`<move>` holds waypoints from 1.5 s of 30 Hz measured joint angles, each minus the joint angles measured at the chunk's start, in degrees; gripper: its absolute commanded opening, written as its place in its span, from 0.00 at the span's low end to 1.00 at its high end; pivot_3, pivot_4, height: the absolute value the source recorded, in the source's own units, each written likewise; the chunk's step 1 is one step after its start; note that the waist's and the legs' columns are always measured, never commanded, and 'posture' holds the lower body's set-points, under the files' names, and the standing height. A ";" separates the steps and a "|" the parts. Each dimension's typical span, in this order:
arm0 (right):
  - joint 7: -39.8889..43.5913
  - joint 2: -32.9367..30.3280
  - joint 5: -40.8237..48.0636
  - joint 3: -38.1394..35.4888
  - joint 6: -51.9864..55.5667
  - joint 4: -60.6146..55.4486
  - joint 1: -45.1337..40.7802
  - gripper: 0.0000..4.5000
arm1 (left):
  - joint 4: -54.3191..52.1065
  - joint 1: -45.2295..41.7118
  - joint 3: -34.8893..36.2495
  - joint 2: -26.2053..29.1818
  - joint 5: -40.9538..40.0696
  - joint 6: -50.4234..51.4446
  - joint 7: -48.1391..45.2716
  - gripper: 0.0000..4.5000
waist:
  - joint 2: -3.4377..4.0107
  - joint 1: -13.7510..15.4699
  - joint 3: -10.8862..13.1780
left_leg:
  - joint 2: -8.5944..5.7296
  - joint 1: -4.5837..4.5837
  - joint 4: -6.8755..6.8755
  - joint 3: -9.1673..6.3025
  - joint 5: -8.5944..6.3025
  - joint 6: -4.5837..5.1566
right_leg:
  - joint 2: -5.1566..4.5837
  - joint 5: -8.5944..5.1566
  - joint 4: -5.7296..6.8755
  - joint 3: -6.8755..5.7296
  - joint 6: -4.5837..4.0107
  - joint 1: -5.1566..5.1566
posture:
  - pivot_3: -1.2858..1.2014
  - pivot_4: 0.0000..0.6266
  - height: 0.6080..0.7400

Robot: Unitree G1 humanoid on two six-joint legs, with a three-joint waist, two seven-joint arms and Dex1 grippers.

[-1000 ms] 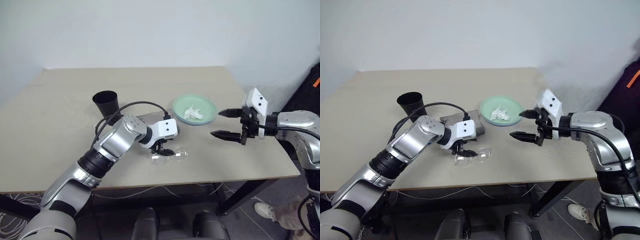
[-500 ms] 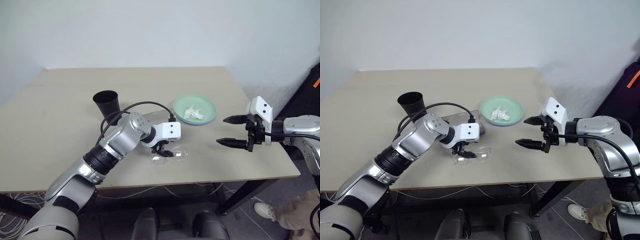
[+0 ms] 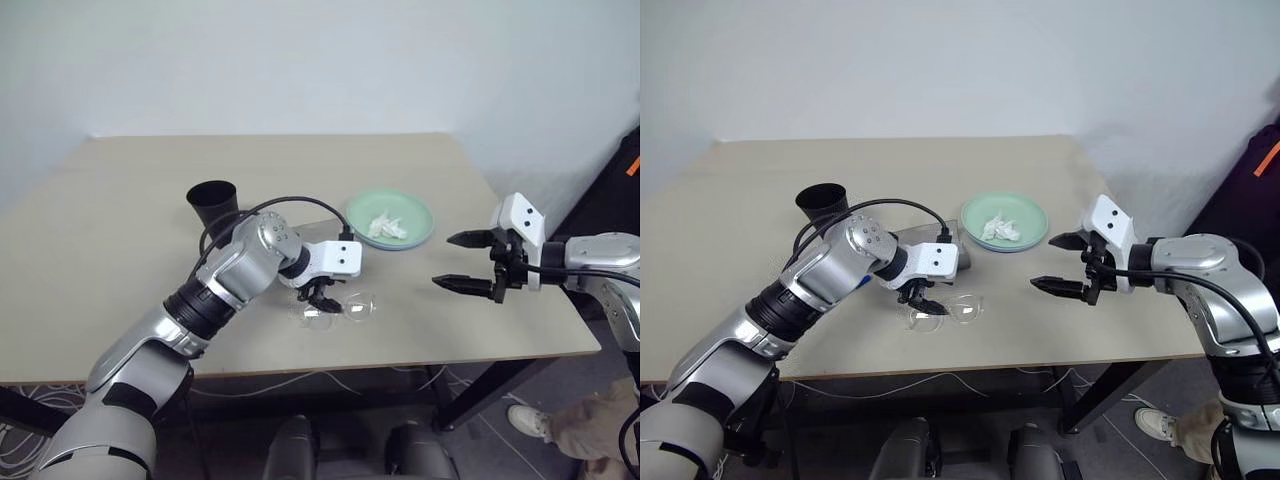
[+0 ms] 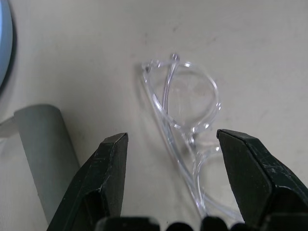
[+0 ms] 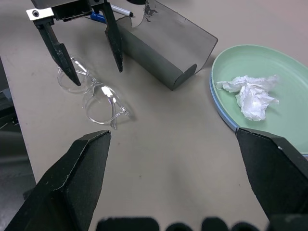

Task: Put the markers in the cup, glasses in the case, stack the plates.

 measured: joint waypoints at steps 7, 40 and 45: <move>-1.16 0.25 0.20 0.00 0.01 -0.46 0.74 1.00 | 2.83 -0.27 -0.20 -1.15 2.02 -2.26 -0.77 0.69 | -0.01 0.02 0.00 | -0.01 -0.01 0.02 0.00 0.00 0.01 | 0.00 0.00 0.00 0.00 0.00 0.02 | 0.52 0.00 0.31; -3.56 1.59 0.81 0.05 0.01 -1.24 0.99 1.00 | 7.71 -1.58 0.26 -3.11 5.85 -4.10 -1.75 0.01 | -0.01 0.00 0.01 | 0.00 -0.01 0.14 0.01 0.09 0.16 | -0.01 0.00 0.00 0.01 0.00 0.07 | 0.52 0.00 0.31; -3.50 1.85 0.79 0.10 0.00 -1.07 0.40 1.00 | 9.46 -3.42 1.15 -3.41 5.35 -4.25 -2.84 0.01 | -0.01 0.01 0.01 | -0.01 -0.03 0.14 0.00 0.09 0.16 | -0.01 0.00 0.00 0.01 0.00 0.06 | 0.52 0.00 0.31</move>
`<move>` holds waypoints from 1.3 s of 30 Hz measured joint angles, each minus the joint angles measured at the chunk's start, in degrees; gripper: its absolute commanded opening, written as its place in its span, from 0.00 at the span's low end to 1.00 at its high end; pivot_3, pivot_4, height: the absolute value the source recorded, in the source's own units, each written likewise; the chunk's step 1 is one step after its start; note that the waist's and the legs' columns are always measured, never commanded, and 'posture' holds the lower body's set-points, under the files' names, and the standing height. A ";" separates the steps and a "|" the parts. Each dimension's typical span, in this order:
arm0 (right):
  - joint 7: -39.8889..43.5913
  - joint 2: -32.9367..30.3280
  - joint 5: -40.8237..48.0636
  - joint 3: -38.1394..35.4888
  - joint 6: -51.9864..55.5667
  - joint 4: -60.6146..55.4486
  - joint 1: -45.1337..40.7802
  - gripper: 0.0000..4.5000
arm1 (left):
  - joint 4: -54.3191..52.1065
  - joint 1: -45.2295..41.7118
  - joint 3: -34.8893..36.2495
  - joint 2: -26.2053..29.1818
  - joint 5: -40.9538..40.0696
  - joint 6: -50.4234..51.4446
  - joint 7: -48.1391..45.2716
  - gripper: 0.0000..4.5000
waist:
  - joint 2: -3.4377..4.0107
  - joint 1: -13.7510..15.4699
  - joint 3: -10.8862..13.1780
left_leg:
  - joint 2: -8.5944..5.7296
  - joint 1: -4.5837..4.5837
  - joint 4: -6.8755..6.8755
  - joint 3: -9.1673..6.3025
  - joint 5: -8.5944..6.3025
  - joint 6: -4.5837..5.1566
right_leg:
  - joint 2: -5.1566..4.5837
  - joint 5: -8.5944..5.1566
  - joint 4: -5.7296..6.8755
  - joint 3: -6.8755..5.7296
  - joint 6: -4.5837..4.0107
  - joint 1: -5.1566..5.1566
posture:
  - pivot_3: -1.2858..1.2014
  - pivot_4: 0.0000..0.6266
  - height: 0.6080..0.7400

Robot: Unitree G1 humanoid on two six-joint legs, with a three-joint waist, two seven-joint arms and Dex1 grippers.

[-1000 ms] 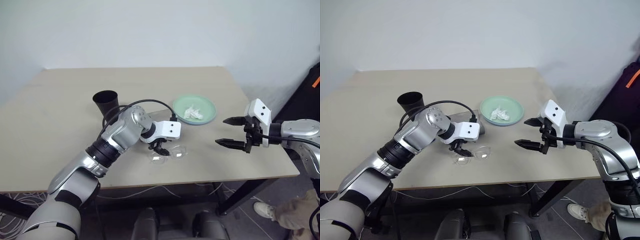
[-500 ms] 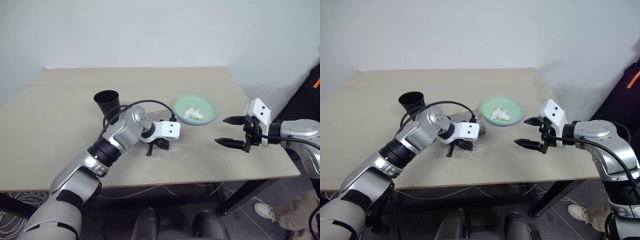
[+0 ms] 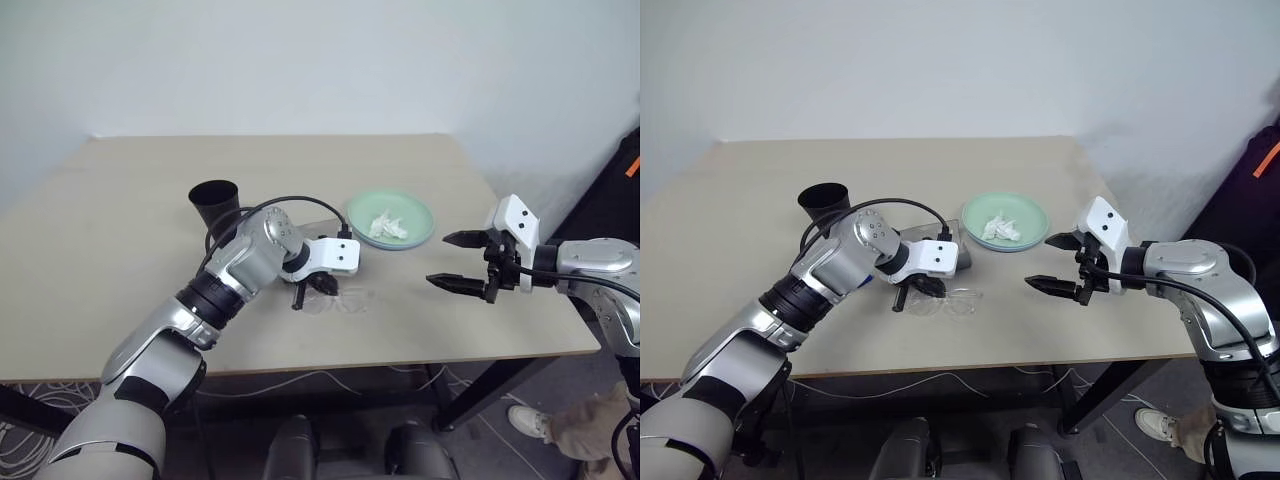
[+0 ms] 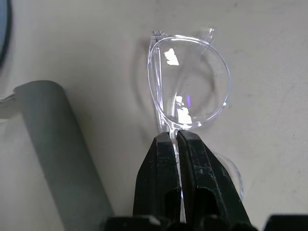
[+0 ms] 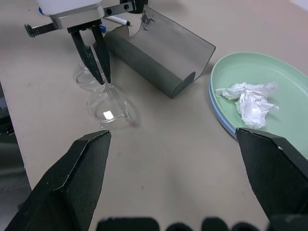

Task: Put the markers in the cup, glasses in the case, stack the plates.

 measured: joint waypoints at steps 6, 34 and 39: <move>0.19 0.03 -0.08 0.26 -0.26 1.21 -1.04 1.00 | 3.11 -4.24 3.50 -0.74 -2.00 -0.26 -0.96 0.01 | -0.03 -0.02 0.02 | -0.01 -0.03 -0.01 0.00 -0.01 0.01 | 0.00 0.00 0.00 0.01 0.00 -0.02 | 0.52 0.00 0.31; -0.18 1.79 -0.29 1.37 -1.15 3.02 -3.47 1.00 | 46.21 -12.62 8.82 -8.64 3.94 -18.32 21.28 0.01 | -0.36 -0.03 0.22 | -0.06 -0.18 0.02 -0.02 -0.07 0.11 | -0.01 0.01 0.04 -0.01 0.00 -0.10 | 0.52 0.00 0.31; -0.46 2.25 -0.29 1.68 -1.13 2.95 -3.46 1.00 | 45.05 -12.02 8.96 -8.65 4.02 -18.15 20.29 0.01 | -0.35 -0.02 0.22 | -0.05 -0.15 0.04 -0.02 -0.07 0.11 | -0.01 0.01 0.04 0.00 0.00 -0.07 | 0.52 0.00 0.31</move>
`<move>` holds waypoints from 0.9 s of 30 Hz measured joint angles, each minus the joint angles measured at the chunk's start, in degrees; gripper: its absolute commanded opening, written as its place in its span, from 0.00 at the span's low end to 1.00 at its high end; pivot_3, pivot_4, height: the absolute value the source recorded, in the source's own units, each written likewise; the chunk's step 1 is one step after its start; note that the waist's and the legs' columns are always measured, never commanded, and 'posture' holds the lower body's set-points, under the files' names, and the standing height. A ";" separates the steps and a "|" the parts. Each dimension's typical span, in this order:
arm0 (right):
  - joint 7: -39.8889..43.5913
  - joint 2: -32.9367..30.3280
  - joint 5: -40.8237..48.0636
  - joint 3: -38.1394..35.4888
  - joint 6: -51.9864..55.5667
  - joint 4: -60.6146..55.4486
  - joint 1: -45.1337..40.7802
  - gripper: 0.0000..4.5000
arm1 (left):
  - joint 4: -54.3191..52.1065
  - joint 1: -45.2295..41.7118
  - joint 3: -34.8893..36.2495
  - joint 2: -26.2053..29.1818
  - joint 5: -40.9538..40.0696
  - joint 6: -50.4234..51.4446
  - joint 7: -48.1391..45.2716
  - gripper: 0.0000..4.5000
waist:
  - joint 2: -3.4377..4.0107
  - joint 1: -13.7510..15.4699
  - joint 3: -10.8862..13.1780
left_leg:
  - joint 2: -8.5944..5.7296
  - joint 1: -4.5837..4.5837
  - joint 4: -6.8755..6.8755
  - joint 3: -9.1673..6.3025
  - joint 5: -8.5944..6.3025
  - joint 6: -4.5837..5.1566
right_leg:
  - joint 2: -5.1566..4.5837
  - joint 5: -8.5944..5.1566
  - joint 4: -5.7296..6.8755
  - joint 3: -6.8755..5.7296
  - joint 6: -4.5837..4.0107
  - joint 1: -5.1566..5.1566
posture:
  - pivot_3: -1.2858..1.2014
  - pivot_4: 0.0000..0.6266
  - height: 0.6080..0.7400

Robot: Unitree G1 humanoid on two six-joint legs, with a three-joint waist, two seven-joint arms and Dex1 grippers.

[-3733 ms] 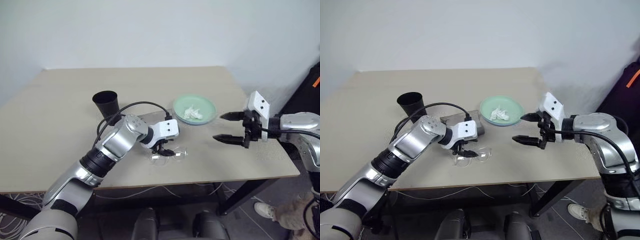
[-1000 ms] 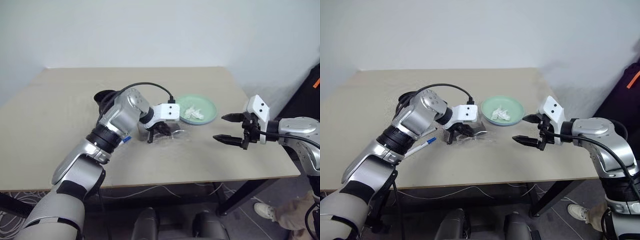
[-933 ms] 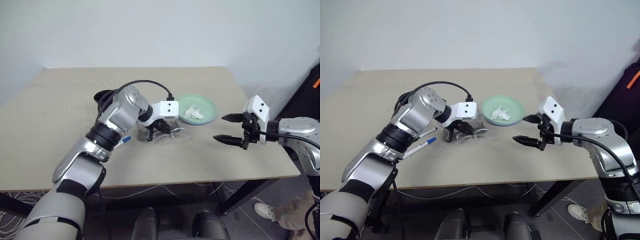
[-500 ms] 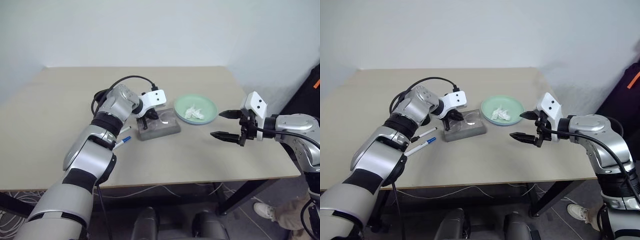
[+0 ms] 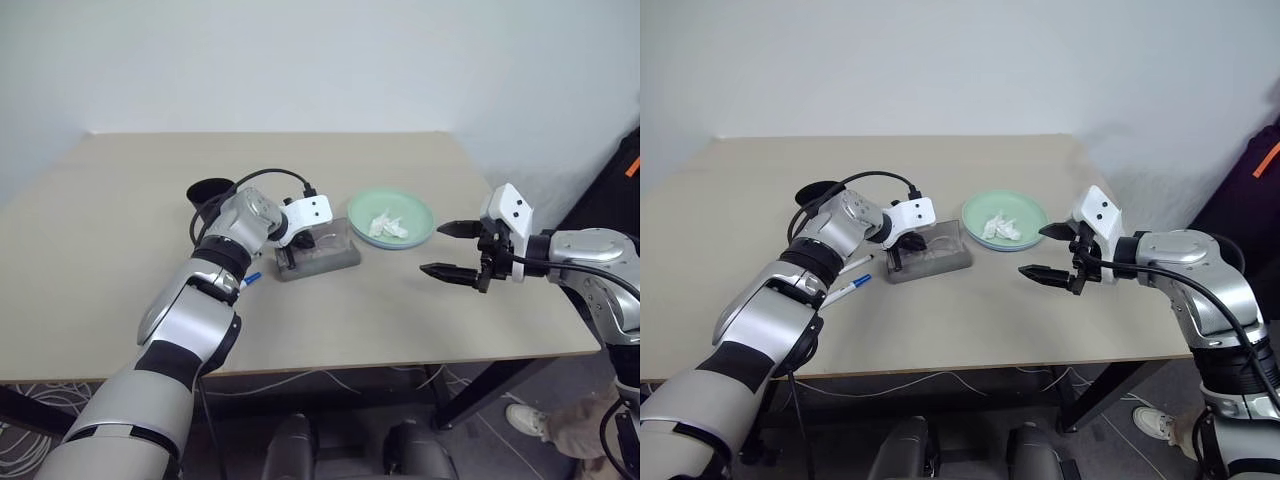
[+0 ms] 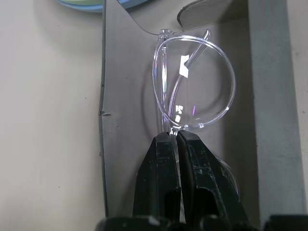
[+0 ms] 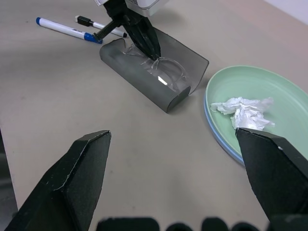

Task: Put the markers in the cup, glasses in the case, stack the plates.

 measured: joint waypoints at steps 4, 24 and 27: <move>-0.13 0.31 0.00 0.33 0.00 -0.15 0.02 1.00 | -1.51 0.47 0.04 0.01 0.03 0.61 -1.39 0.10 | 0.00 0.01 0.00 | 0.00 -0.01 0.04 0.00 0.00 0.00 | 0.00 0.00 0.00 0.00 0.00 0.01 | 0.52 0.00 0.31; -0.36 0.33 -0.01 0.46 0.07 -0.55 0.11 1.00 | -0.79 -6.69 8.19 -0.82 -1.36 0.00 0.61 0.61 | -0.05 -0.01 0.03 | 0.00 -0.04 0.10 -0.01 -0.01 0.02 | 0.00 0.00 0.02 0.00 0.00 0.01 | 0.52 0.00 0.31; -0.32 0.33 -0.02 0.50 0.04 -0.54 0.11 1.00 | 1.66 -6.81 8.51 -0.97 -1.07 -0.82 3.26 0.38 | -0.06 -0.02 0.04 | 0.00 -0.03 0.11 -0.01 0.00 0.02 | 0.00 0.01 0.09 0.00 0.01 0.00 | 0.52 0.00 0.31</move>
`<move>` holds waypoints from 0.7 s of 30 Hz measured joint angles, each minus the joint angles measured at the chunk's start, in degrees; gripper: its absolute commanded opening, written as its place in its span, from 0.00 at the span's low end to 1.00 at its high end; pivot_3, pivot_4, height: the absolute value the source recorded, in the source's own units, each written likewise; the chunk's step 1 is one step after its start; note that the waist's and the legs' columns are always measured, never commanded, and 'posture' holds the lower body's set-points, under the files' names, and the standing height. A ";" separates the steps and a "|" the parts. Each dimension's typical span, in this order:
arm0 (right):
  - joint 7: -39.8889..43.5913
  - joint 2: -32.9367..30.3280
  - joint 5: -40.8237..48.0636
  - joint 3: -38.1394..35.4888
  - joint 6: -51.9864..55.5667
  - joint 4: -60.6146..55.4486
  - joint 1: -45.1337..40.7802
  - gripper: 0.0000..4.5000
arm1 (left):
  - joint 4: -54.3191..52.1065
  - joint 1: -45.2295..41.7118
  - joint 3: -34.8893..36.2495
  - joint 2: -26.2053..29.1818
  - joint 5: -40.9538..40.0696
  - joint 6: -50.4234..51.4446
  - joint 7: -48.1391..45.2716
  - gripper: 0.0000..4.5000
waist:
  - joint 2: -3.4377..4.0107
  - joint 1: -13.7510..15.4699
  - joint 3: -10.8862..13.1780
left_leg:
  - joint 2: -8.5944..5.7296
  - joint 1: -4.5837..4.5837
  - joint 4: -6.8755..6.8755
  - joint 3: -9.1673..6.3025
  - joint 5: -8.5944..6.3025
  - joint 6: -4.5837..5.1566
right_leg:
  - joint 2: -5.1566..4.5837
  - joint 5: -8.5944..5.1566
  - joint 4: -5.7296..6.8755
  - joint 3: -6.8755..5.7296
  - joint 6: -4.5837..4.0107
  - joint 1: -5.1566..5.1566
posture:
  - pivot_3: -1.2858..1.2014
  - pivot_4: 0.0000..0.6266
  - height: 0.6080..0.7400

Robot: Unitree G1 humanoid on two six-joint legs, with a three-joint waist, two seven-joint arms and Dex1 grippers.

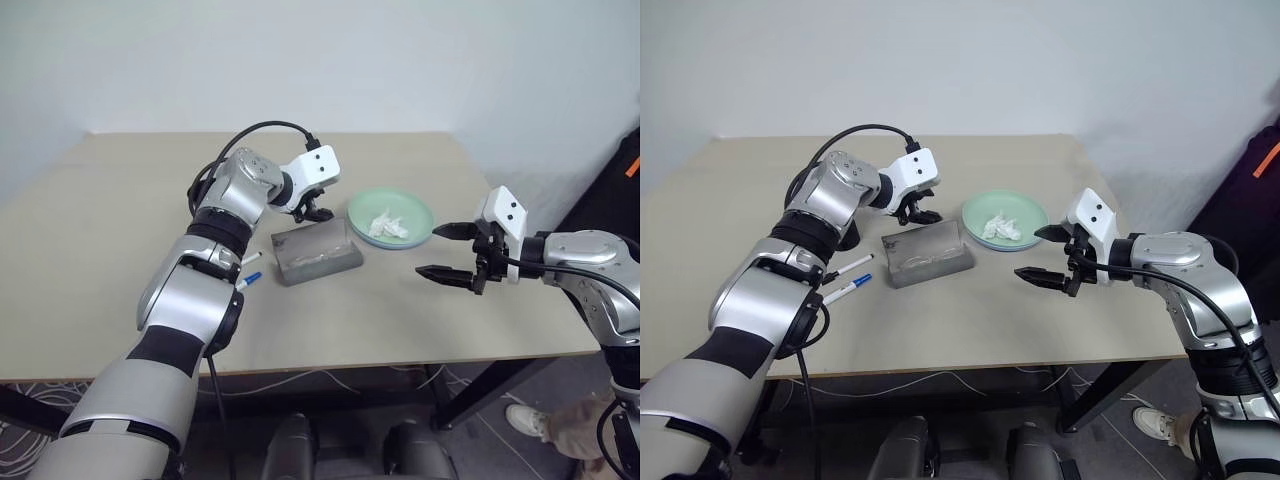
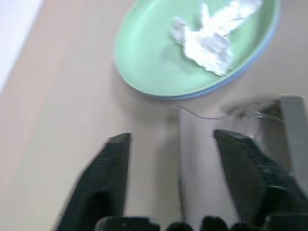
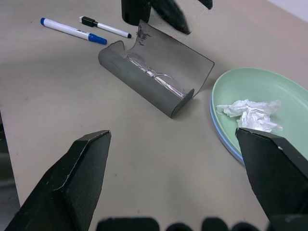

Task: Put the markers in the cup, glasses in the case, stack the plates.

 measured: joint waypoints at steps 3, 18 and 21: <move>0.05 0.07 -0.01 0.18 -0.02 0.03 -0.03 1.00 | 2.89 0.00 -0.05 -0.07 0.96 -1.54 4.35 0.14 | -0.01 0.00 0.01 | 0.00 0.00 0.00 0.00 0.00 0.00 | 0.00 0.00 0.01 0.00 0.01 0.00 | 0.52 0.00 0.31; 0.16 0.45 0.00 0.27 -0.12 0.06 -0.14 1.00 | 10.41 4.70 -0.64 -1.11 6.35 -6.98 13.90 0.01 | -0.04 0.03 0.00 | -0.02 -0.02 0.02 0.01 -0.01 -0.01 | -0.02 0.03 0.00 0.00 0.03 0.00 | 0.52 0.00 0.31; 0.19 0.46 -0.01 0.28 -0.14 0.09 -0.15 1.00 | 8.63 5.09 -0.63 -0.60 6.36 -7.75 9.71 0.01 | -0.03 0.08 0.00 | -0.02 -0.01 0.01 -0.01 0.00 -0.01 | -0.02 0.03 0.01 -0.01 0.03 0.02 | 0.52 0.00 0.31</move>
